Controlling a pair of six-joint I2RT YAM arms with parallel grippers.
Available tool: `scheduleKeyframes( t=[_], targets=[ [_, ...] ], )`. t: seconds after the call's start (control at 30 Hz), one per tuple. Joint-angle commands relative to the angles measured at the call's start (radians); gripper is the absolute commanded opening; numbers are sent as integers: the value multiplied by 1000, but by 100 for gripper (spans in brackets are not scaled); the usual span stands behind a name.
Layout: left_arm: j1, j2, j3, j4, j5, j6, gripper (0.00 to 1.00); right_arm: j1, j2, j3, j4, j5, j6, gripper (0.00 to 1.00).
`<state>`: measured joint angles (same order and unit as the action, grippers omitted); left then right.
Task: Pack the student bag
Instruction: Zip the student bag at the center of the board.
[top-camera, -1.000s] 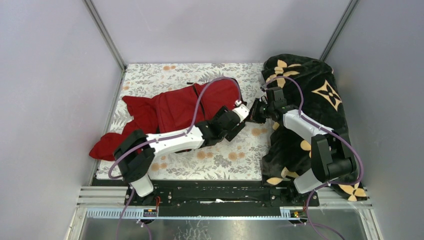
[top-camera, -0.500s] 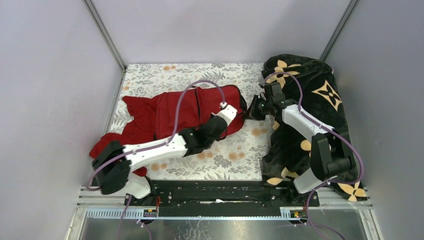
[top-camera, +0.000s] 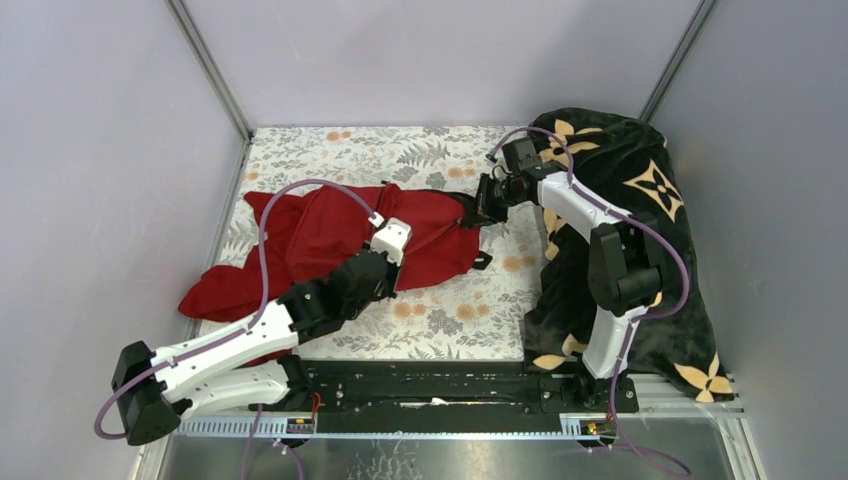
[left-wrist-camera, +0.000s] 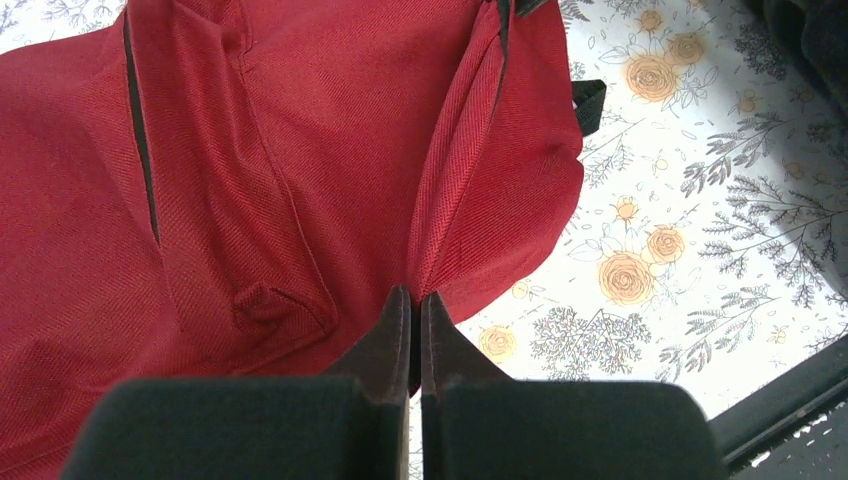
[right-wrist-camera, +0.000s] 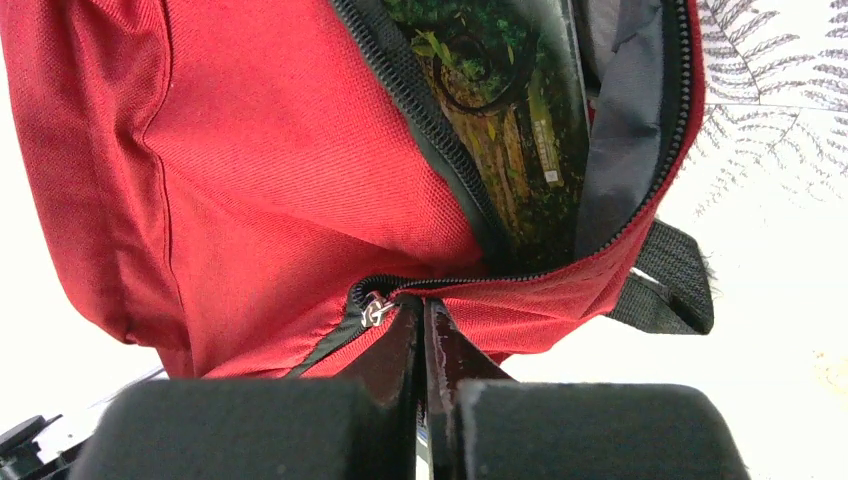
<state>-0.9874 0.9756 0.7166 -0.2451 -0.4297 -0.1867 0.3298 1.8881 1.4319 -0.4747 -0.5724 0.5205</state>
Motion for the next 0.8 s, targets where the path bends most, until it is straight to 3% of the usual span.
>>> scheduleKeyframes(
  t=[0.0,0.4,0.57,0.6,0.63,0.7,0.77],
  targets=[
    [-2,-79,10,-146,-82,-3,0,-105,-74,-9,127,296,-61,0],
    [2,20,25,-86,-119,89,0,-103,-363,-344,140,276,-67,0],
    [14,15,33,-85,-107,64,2,-103,-432,-469,240,203,-61,0],
    [15,19,42,-88,-101,56,16,-103,-440,-485,259,190,-59,0],
    [15,25,52,-88,-89,50,37,-103,-449,-496,273,178,-59,0],
    [15,40,76,-88,-59,48,58,-101,-458,-506,287,166,-61,0],
    [14,64,105,-89,-25,47,68,-101,-463,-504,285,161,-68,0]
  ],
)
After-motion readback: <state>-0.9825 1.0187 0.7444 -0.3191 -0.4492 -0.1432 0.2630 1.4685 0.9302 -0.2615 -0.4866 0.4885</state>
